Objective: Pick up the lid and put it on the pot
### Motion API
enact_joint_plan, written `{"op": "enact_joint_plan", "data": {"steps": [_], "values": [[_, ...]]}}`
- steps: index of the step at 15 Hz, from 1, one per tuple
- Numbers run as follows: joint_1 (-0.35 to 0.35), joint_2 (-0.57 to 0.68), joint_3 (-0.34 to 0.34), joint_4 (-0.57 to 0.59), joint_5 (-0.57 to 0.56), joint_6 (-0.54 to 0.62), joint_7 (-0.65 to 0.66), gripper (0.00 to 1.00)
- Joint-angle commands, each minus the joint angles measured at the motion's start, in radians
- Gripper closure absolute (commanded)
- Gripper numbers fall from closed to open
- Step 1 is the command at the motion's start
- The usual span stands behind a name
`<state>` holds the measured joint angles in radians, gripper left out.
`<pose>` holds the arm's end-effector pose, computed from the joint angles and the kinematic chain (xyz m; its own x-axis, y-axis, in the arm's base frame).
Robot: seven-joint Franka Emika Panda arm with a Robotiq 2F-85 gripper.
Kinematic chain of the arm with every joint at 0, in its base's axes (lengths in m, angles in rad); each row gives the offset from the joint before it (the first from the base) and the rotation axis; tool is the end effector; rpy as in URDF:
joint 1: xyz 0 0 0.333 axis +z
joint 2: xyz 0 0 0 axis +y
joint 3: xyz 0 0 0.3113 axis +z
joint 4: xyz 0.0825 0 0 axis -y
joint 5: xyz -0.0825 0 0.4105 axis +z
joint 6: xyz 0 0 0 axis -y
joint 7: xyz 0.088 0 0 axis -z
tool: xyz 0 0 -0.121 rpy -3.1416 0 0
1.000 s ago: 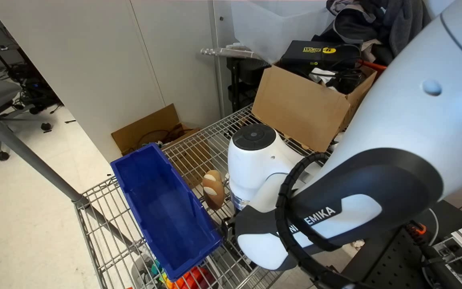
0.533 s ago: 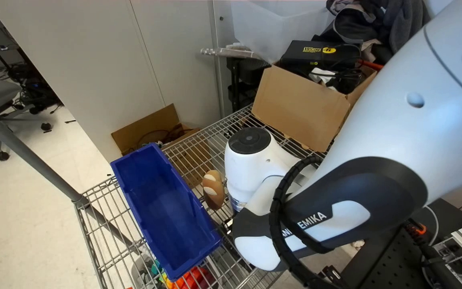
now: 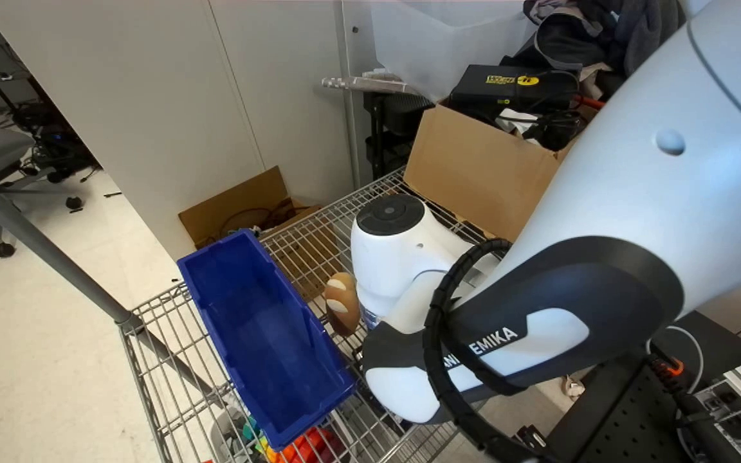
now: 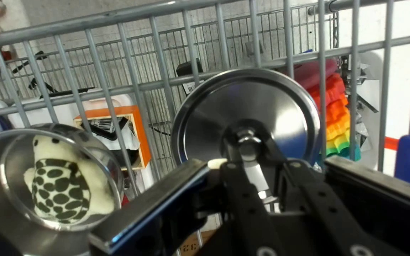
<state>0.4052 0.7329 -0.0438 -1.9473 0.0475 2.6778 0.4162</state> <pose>0.5753 0.2149 0.0576 0.9963 -0.0860 0.0022 -0.0860 -0.9963 0.0079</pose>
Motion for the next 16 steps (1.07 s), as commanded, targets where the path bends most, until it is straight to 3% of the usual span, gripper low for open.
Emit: {"op": "enact_joint_plan", "data": {"steps": [1,5,8,12,16], "values": [[0.008,-0.116,-0.010,-0.059,-0.025,-0.038,0.030,0.95],[0.007,-0.253,-0.028,-0.135,-0.052,-0.043,0.047,0.95],[0.004,-0.287,-0.075,-0.139,-0.112,-0.077,0.125,0.95],[-0.060,-0.236,-0.081,-0.083,-0.113,-0.174,0.166,0.95],[-0.113,-0.171,-0.077,-0.056,-0.101,-0.193,0.177,0.95]]}}
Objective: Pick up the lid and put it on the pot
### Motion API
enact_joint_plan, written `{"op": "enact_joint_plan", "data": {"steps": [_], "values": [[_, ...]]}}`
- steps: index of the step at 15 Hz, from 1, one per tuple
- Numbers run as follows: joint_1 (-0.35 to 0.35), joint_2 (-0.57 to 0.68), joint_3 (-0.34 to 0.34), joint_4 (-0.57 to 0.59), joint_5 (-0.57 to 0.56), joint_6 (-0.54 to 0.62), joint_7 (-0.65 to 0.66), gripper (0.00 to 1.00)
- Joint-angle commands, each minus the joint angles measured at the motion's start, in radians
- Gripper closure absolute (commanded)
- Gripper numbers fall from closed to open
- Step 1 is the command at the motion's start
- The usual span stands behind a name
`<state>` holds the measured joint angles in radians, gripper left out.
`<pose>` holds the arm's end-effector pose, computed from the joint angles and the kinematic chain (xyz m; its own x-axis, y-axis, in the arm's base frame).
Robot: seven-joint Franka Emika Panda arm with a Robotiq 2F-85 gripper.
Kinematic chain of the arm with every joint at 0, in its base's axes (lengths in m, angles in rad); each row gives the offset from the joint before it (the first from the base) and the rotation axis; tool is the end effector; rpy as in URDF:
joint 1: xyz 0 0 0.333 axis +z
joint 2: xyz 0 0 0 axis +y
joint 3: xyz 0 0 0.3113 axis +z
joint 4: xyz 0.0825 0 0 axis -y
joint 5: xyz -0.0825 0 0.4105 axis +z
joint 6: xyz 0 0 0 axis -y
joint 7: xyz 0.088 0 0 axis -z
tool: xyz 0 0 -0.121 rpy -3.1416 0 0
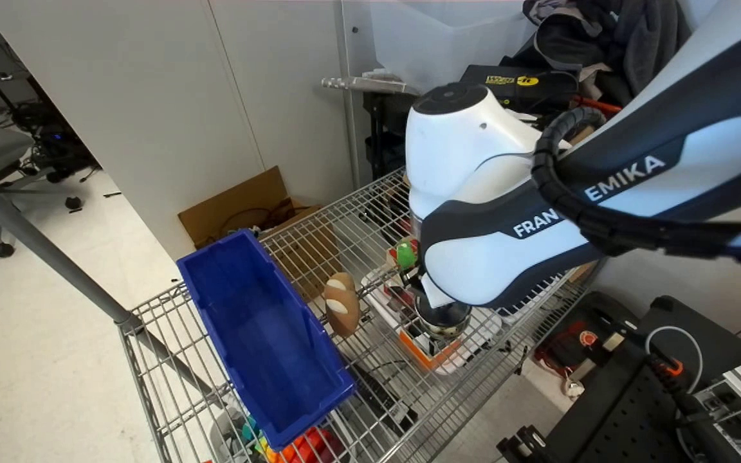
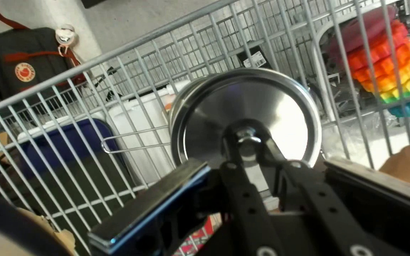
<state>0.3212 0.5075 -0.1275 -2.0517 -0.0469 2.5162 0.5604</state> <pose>0.5907 0.1138 0.1453 0.9514 -0.3078 0.0107 -0.3074 -0.9467 0.0967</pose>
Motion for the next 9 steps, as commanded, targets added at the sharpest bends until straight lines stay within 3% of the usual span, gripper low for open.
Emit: {"op": "enact_joint_plan", "data": {"steps": [1,9], "values": [[-0.037,0.073,0.007,0.058,-0.004,-0.030,0.035,0.95],[-0.095,0.165,0.067,0.115,0.078,-0.010,-0.014,0.95]]}}
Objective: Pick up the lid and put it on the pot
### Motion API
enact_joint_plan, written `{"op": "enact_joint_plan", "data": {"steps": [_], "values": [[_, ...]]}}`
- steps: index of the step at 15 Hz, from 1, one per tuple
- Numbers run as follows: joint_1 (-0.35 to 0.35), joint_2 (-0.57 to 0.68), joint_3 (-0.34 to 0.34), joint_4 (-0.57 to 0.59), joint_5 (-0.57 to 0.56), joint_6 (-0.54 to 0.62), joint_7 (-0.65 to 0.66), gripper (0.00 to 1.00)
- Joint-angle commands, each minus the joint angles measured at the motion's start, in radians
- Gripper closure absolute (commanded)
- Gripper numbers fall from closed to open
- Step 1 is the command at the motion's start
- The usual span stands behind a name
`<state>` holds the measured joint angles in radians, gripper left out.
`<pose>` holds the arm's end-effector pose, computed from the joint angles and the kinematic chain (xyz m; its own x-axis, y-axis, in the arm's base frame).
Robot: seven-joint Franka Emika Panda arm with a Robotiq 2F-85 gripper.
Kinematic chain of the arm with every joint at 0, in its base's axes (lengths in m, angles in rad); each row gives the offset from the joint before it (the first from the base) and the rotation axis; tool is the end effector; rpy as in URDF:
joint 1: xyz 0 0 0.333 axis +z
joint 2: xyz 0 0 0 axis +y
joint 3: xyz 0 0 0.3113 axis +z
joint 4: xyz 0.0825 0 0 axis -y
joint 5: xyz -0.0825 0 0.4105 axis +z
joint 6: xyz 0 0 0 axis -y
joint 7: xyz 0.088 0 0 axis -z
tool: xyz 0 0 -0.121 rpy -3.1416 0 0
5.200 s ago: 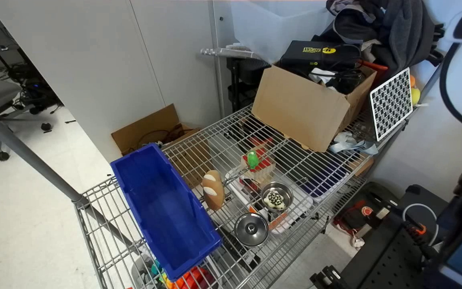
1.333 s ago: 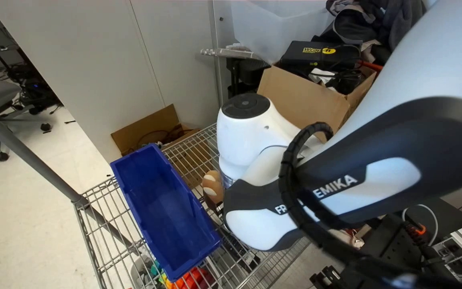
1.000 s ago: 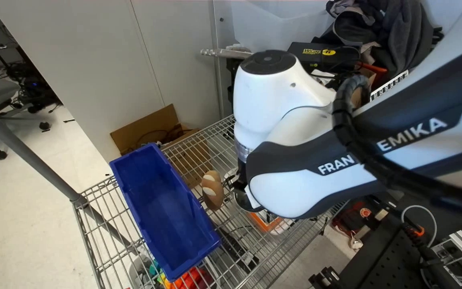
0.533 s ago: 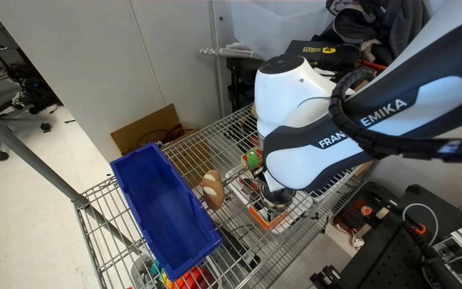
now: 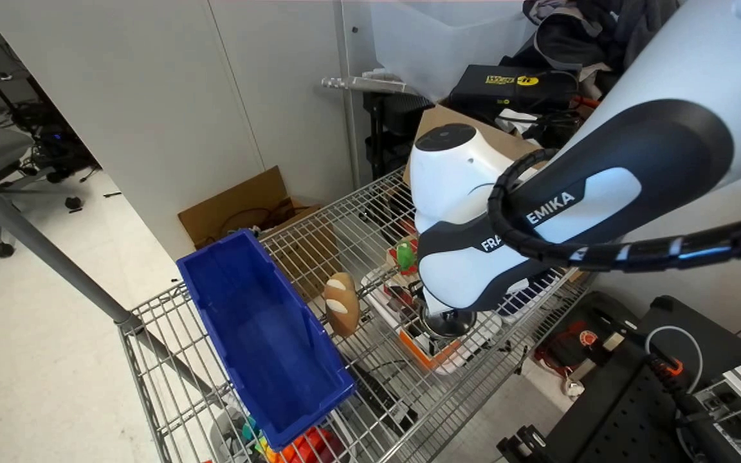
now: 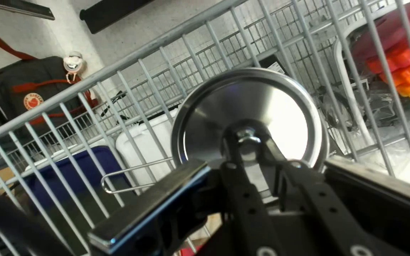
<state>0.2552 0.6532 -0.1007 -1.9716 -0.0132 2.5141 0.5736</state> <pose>0.5974 0.0903 0.0859 0.9221 -0.3832 -0.0545 -0.3753 -0.9196 0.1157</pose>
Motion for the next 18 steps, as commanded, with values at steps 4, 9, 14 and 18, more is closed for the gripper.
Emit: {"op": "enact_joint_plan", "data": {"steps": [4,9,14,18], "values": [[-0.024,0.024,0.044,0.043,0.056,0.008,-0.022,0.95],[-0.006,0.013,0.010,0.038,0.028,0.052,-0.003,0.95],[-0.005,0.033,0.000,0.046,0.031,0.044,0.002,0.94],[-0.003,0.041,0.003,0.044,0.033,0.040,-0.001,0.95]]}}
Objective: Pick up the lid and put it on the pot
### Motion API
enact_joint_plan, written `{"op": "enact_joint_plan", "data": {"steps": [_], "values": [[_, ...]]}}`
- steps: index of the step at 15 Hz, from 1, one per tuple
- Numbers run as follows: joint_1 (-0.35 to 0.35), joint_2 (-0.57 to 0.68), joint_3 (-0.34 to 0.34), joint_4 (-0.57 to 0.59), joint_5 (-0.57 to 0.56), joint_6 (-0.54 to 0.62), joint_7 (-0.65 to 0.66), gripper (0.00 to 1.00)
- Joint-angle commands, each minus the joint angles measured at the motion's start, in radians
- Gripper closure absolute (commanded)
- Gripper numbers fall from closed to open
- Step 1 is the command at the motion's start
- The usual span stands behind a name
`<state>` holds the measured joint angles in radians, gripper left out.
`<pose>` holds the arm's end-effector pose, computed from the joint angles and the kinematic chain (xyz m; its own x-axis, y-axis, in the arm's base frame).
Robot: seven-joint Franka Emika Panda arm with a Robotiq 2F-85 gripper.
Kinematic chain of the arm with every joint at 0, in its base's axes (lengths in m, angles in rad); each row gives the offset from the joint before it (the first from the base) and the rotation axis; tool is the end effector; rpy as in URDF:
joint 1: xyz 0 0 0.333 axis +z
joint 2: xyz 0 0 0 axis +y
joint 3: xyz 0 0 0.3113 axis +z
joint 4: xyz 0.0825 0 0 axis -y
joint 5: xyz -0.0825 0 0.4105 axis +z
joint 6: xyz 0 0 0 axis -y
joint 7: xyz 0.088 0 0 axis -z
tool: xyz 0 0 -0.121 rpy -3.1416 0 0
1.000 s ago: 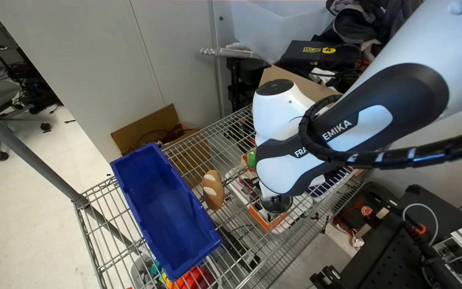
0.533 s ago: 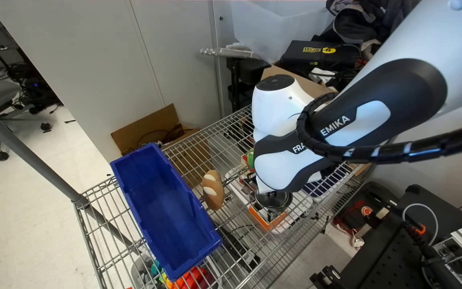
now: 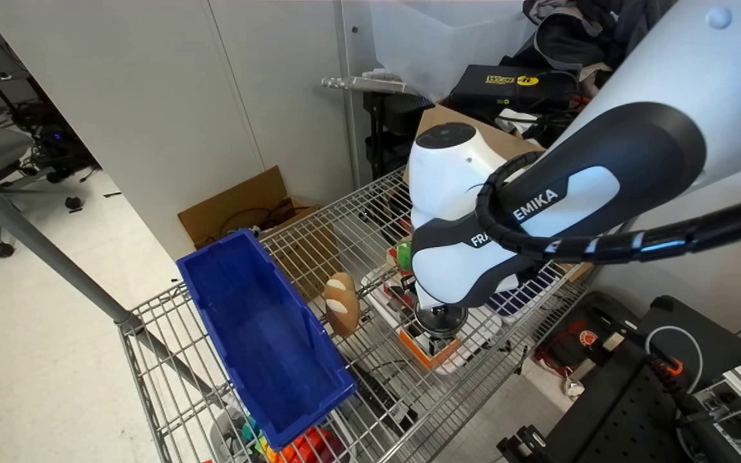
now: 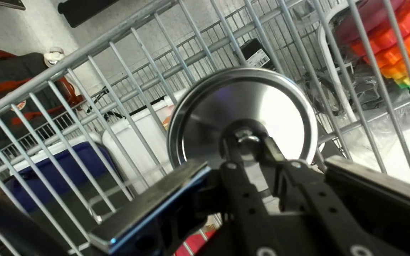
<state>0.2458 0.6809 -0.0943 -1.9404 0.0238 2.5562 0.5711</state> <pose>0.6096 0.0910 0.0831 0.9121 -0.4092 -0.0263 -0.4065 -0.9107 0.0732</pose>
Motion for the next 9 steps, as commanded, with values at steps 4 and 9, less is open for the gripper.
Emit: {"op": "enact_joint_plan", "data": {"steps": [4,9], "values": [[0.002,-0.007,0.002,-0.003,0.002,0.004,-0.006,0.54],[-0.008,-0.101,0.027,-0.082,0.016,0.042,-0.038,0.20]]}}
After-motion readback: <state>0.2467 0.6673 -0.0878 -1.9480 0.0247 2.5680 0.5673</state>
